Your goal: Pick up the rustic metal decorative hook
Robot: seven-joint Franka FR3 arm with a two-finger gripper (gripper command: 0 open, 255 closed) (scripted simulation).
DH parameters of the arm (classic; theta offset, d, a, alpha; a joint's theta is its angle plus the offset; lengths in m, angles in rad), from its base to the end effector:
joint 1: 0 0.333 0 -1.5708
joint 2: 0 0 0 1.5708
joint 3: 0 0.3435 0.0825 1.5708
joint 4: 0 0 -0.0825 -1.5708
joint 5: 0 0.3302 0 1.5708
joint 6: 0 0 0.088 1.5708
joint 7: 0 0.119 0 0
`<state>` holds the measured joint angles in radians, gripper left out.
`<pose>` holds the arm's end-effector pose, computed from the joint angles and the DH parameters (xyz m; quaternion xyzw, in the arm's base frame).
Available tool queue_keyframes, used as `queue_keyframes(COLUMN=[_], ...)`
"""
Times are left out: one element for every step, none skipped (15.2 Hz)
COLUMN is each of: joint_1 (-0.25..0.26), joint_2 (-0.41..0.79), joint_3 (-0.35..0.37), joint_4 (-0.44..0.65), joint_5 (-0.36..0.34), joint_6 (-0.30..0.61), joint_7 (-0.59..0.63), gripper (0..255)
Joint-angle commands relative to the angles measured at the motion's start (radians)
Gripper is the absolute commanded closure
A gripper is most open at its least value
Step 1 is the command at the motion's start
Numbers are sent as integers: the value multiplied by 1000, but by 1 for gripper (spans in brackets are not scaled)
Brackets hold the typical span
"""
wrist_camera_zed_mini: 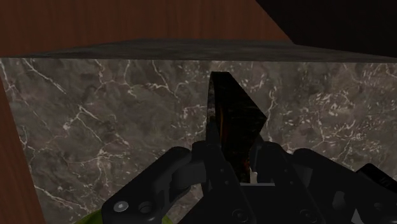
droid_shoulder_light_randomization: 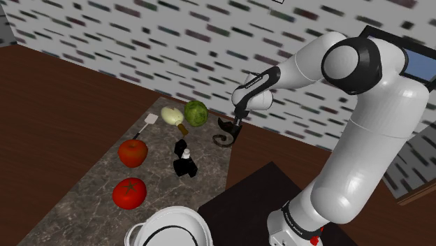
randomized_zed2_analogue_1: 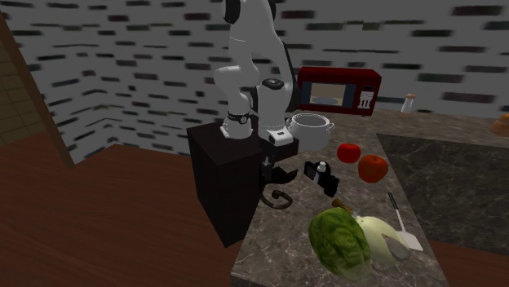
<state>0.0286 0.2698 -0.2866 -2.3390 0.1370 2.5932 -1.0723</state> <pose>0.4799 -0.1272 0.2846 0.9382 0.3462 -0.0016 0.0015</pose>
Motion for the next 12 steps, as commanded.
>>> queue_keyframes(joint_1=[0, 0, -1, 2, 4, 7, 9, 11, 12, 14, 16, 17], joint_2=[0, 0, 1, -12, -25, -37, -49, -61, -73, -85, -97, -108], joint_3=[0, 0, 0, -4, -8, -11, -14, -17, -20, -22, -25, -27], joint_4=[0, 0, -1, -1, -1, -1, 0, 1, 2, 3, 5, 6], joint_5=[0, 0, 0, -7, -15, -22, -29, -36, -43, -50, -57, -63], joint_6=[1, 1, 2, -10, -22, -34, -47, -59, -71, -84, -96, -109], joint_7=[0, 0, -1, 4, 9, 14, 19, 24, 29, 34, 39, 43], gripper=[255, 255, 255, 255, 255, 255, 255, 255, 255, 255, 255, 255])
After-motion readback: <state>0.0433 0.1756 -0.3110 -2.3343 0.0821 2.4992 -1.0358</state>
